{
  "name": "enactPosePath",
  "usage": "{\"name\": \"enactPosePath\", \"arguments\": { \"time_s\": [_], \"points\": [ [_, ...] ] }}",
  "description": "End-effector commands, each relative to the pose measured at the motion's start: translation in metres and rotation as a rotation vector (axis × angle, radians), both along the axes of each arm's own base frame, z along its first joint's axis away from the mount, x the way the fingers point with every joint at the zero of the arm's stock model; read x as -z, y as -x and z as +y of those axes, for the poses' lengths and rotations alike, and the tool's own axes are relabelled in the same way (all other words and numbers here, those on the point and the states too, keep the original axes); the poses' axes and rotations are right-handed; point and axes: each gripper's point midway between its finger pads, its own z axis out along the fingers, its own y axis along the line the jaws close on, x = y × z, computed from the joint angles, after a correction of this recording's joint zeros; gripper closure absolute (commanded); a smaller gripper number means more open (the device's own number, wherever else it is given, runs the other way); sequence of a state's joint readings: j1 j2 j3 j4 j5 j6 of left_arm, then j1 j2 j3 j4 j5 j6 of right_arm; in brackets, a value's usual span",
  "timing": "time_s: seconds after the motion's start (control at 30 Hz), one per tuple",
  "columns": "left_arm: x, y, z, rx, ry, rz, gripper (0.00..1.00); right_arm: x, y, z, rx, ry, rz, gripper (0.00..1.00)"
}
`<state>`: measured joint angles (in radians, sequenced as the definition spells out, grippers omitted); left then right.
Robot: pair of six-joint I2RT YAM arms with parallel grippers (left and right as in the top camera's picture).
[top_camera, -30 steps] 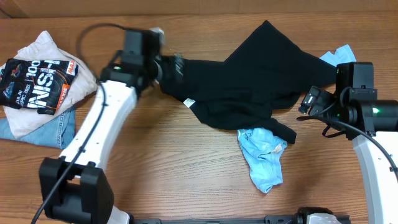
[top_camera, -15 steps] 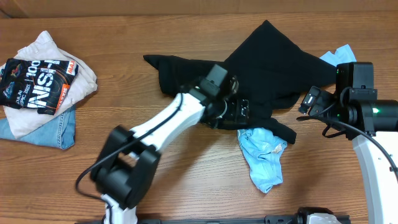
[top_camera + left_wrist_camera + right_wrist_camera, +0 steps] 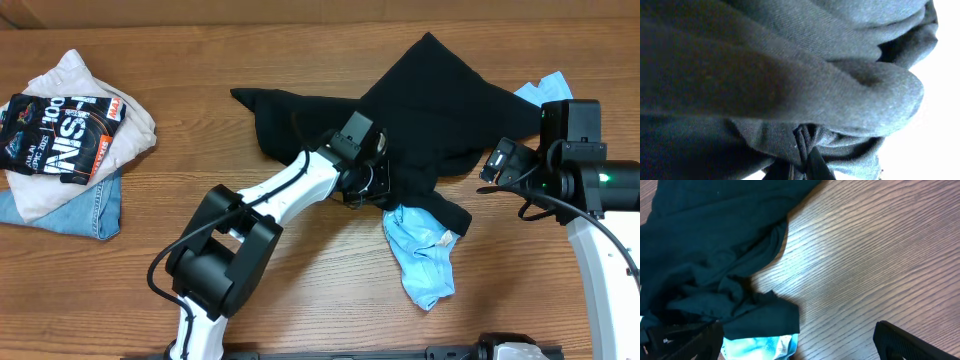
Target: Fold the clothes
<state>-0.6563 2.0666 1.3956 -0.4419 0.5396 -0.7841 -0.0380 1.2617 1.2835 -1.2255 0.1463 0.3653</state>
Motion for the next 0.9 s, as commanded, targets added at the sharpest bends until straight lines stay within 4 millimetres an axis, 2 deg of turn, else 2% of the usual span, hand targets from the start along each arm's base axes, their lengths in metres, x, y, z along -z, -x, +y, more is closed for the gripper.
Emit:
{"name": "enactPosePath", "arguments": {
  "time_s": [0.0,0.1,0.2,0.3,0.33,0.4,0.57,0.63,0.73,0.87],
  "points": [
    [-0.03,-0.014,0.021,0.025,0.031,-0.081,0.96,0.001,0.002,-0.002,0.0,0.01,0.007,0.0],
    [-0.073,-0.036,0.042,0.001,0.061,-0.205,0.96,0.008,0.002,0.011,-0.031,-0.06,0.024,0.0],
    [-0.119,-0.059,0.071,-0.065,0.069,-0.35,0.95,0.022,0.004,0.04,-0.169,-0.185,0.065,0.0],
    [-0.154,-0.075,0.101,-0.139,0.059,-0.452,0.9,0.043,0.009,0.062,-0.236,-0.277,0.137,0.0],
    [-0.16,-0.077,0.108,-0.152,0.055,-0.469,0.9,0.049,0.011,0.066,-0.249,-0.287,0.16,0.0],
    [-0.163,-0.079,0.115,-0.145,0.04,-0.497,0.94,0.064,0.013,0.078,-0.303,-0.299,0.206,0.0],
    [-0.148,-0.086,0.137,-0.204,-0.088,-0.497,0.94,0.088,0.023,0.116,-0.465,-0.348,0.3,0.0],
    [-0.147,-0.087,0.14,-0.213,-0.107,-0.499,0.93,0.101,0.024,0.129,-0.516,-0.343,0.328,0.0],
    [-0.147,-0.087,0.14,-0.212,-0.107,-0.499,0.93,0.119,0.016,0.145,-0.599,-0.314,0.322,0.0],
    [-0.143,-0.084,0.143,-0.21,-0.125,-0.483,0.93,0.148,-0.012,0.157,-0.7,-0.193,0.277,0.0]
  ]
}}
